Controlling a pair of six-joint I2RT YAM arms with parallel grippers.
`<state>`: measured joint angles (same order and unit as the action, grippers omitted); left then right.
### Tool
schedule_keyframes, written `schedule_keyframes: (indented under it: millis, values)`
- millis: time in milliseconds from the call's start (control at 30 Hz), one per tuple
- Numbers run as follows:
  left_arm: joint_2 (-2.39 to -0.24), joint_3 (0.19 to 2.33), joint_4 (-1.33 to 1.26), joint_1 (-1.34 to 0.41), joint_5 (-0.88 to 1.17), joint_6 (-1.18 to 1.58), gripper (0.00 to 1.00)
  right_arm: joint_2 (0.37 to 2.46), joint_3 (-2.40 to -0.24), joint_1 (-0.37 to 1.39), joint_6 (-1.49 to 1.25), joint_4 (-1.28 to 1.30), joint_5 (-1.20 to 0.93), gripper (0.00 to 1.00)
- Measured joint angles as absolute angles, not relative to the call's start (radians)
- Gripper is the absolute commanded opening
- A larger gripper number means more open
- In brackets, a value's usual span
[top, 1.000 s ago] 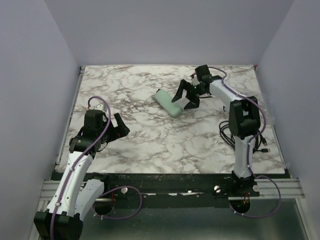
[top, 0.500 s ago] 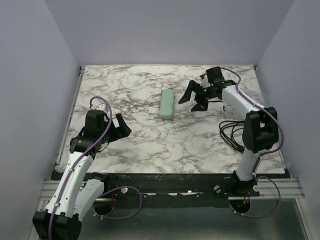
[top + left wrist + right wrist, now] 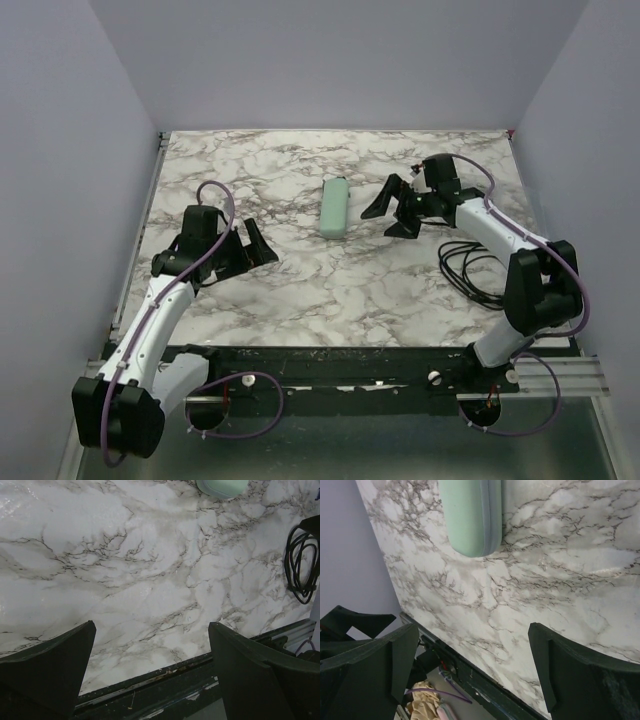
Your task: Open the umbrella
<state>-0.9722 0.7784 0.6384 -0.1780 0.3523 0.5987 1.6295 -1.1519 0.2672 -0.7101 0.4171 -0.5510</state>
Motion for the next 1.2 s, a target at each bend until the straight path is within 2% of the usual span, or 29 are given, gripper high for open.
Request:
schedule_keyframes:
  millis: [367,667,1200]
  values:
    - [-0.914,0.778,0.676,-0.178,0.378,0.547,0.99,1.643,-1.161,0.267,-0.790,0.261,-0.560,1.00]
    - [-0.836,0.791,0.811,-0.178,0.286,0.514,0.99,1.734,-1.192,0.280,-0.838,0.152,-0.577,1.00]
    - [-0.872,0.799,0.859,-0.186,0.235,0.512,0.99,1.908,-1.291,0.302,-0.803,0.017,-0.566,1.00]
